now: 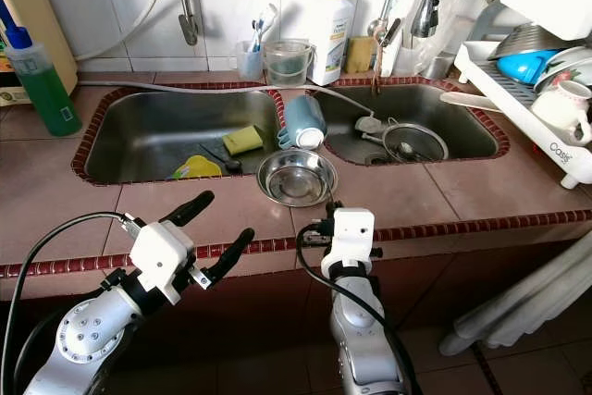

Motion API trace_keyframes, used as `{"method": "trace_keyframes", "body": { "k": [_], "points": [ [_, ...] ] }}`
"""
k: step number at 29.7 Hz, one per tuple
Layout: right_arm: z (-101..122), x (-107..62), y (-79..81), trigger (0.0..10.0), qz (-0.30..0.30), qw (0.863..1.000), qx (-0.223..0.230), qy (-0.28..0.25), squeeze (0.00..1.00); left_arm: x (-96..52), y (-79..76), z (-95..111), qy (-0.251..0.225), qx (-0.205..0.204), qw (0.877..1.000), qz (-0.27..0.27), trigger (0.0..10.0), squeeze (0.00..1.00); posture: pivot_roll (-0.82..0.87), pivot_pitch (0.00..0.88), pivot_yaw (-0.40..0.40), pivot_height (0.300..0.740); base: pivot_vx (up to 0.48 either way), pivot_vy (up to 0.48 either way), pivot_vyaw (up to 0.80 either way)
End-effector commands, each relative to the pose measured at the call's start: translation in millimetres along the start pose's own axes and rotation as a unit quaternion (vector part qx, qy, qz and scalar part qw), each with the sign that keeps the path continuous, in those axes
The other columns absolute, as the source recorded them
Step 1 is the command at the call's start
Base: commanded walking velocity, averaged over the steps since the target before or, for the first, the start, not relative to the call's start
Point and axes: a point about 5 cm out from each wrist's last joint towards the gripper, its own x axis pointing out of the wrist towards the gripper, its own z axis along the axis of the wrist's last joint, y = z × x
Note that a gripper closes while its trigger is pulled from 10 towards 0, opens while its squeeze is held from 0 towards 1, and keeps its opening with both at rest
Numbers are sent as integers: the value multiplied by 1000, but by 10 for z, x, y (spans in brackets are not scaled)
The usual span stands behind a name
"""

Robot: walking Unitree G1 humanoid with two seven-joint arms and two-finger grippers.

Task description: Kitchen organization

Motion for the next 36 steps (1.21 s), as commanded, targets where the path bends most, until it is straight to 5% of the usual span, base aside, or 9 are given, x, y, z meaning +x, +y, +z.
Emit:
{"method": "trace_keyframes", "body": {
  "k": [1, 9, 10, 11, 13, 14, 15, 24, 36],
  "points": [
    [84, 32, 21, 0, -4, 1000, 16, -21, 0, 13, -3, 25, -6, 8, 1000, -4, 10000, 0, -81, 0, -20, 740, 0, 0, 0],
    [197, 66, 27, 0, 10, 998, 27, -50, 0, 27, 4, 15, -2, -2, 1000, 7, 10000, 0, -78, 0, -31, 740, 0, 0, 0],
    [296, 78, 36, 2471, 31, 996, 35, -76, 0, 50, 17, 19, -3, -4, 1000, 18, 10000, 0, -76, 0, -33, 740, 0, 0, 0],
    [296, 78, 36, 2471, 31, 996, 35, -76, 0, 50, 17, 19, -3, -4, 1000, 18, 10000, 0, -76, 0, -33, 740, 0, 0, 0],
    [380, 82, 45, 5059, 51, 993, 31, -100, 0, 82, 49, 34, -8, -25, 999, 36, 10000, 0, -76, 0, -35, 740, 0, 0, 0],
    [380, 82, 45, 5059, 51, 993, 31, -100, 0, 82, 49, 34, -8, -25, 999, 36, 10000, 0, -76, 0, -35, 740, 0, 0, 0],
    [426, 90, 41, 10000, 54, 992, 29, -111, 0, 99, 72, 43, -11, -30, 998, 45, 10000, 0, -78, 0, -37, 740, 0, 0, 0],
    [687, 123, 43, 10000, 88, 983, -18, -163, 0, 235, 321, 86, -25, -97, 987, 127, 10000, 0, -80, 0, -42, 740, 0, 0, 0],
    [704, 95, 43, 10000, 95, 982, -34, -162, 0, 321, 433, 74, -14, -100, 983, 152, 10000, 0, -91, 0, -40, 740, 0, 0, 0]
  ]
}}
